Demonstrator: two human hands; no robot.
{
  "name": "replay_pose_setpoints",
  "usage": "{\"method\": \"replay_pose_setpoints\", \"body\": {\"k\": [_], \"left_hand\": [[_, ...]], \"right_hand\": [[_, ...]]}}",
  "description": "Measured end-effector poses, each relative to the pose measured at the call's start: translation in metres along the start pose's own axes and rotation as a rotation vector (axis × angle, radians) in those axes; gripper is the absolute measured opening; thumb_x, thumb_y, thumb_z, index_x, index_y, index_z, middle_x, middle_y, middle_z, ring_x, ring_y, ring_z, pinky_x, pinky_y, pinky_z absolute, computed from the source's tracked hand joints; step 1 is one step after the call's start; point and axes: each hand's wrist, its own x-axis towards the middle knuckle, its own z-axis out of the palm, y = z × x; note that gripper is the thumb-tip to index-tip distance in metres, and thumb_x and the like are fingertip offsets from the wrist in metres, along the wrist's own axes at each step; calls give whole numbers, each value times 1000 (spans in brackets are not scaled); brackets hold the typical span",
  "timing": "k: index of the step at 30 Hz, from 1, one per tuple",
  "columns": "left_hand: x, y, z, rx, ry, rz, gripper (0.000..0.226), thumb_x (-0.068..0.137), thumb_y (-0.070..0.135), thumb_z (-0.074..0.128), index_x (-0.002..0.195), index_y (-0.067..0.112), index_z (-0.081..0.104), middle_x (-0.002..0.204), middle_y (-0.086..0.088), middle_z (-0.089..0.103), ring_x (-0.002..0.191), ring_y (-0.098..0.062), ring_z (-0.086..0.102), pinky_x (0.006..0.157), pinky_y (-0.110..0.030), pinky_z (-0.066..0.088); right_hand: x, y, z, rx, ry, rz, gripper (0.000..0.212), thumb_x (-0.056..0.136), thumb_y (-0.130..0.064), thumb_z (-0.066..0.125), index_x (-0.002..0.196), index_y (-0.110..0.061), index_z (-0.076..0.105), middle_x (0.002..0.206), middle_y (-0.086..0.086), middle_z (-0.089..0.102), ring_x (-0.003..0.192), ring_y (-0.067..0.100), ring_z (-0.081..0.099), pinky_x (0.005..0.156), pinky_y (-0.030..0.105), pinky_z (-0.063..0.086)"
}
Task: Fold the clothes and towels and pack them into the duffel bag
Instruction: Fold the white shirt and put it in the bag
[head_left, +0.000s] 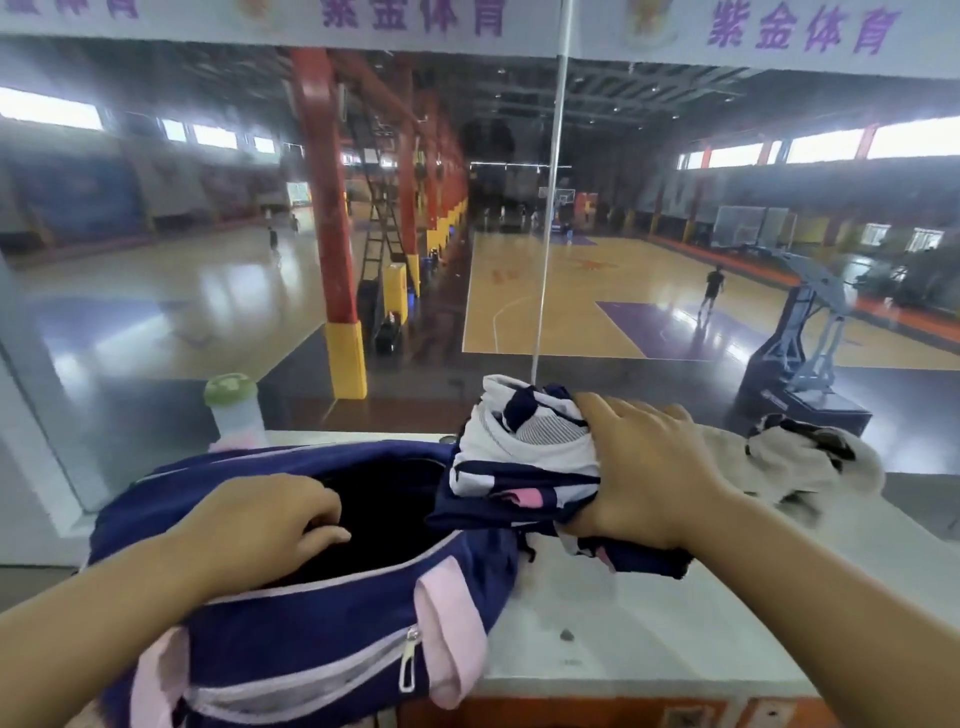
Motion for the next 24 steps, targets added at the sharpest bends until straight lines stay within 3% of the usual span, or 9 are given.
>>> {"method": "replay_pose_setpoints", "body": {"k": [4,8,11,13,17,19,21,24], "left_hand": [[-26,-42,12,106,-84,-116,29,86,53,49,104,32,59,107,14,58,101,-8,54,83,-30,47],[-43,-71,21,212,-119,-235,48,79,57,55,120,32,55,120,0,41,115,-22,38,92,-33,40],[-52,-88,26,145,-116,-359,71,70,57,62,134,45,33,132,-6,28,118,-31,30,95,-39,38],[-56,-98,28,50,-122,-384,87,61,56,62,136,51,17,134,-6,22,114,-34,37,97,-39,42],[-56,-108,30,-189,-174,-349,99,60,38,63,145,39,13,138,1,21,108,-25,55,92,-31,46],[-54,-114,31,-271,-112,-290,91,56,32,61,139,40,24,133,8,32,111,-21,54,93,-34,47],[-53,-120,29,-317,-48,-232,83,55,29,63,131,42,32,126,14,39,111,-14,51,94,-33,46],[-52,-123,20,-386,-50,-218,84,55,21,66,130,42,34,117,17,43,103,-7,47,91,-27,46]], "right_hand": [[24,-51,11,66,47,-77,77,49,-71,60,110,-28,39,100,-11,58,95,20,57,83,40,41],[42,-97,24,51,63,-170,88,51,-65,63,123,-25,32,110,-9,58,102,21,56,84,39,39],[50,-126,31,-2,57,-254,99,54,-59,63,133,-20,20,116,-5,58,106,24,55,87,42,40],[56,-144,35,-41,42,-322,95,57,-53,64,132,-19,16,114,-2,57,104,27,55,86,44,39],[67,-177,41,-111,36,-445,77,58,-45,65,121,-22,27,104,3,60,93,30,57,76,43,38],[71,-194,41,-140,62,-501,65,59,-42,65,112,-24,31,99,4,60,89,29,58,68,39,30],[75,-210,45,-176,51,-567,68,64,-40,66,119,-23,30,103,7,59,93,30,57,67,41,22],[81,-233,51,-212,45,-633,65,69,-44,66,123,-23,36,106,7,59,93,29,57,67,42,23]]}}
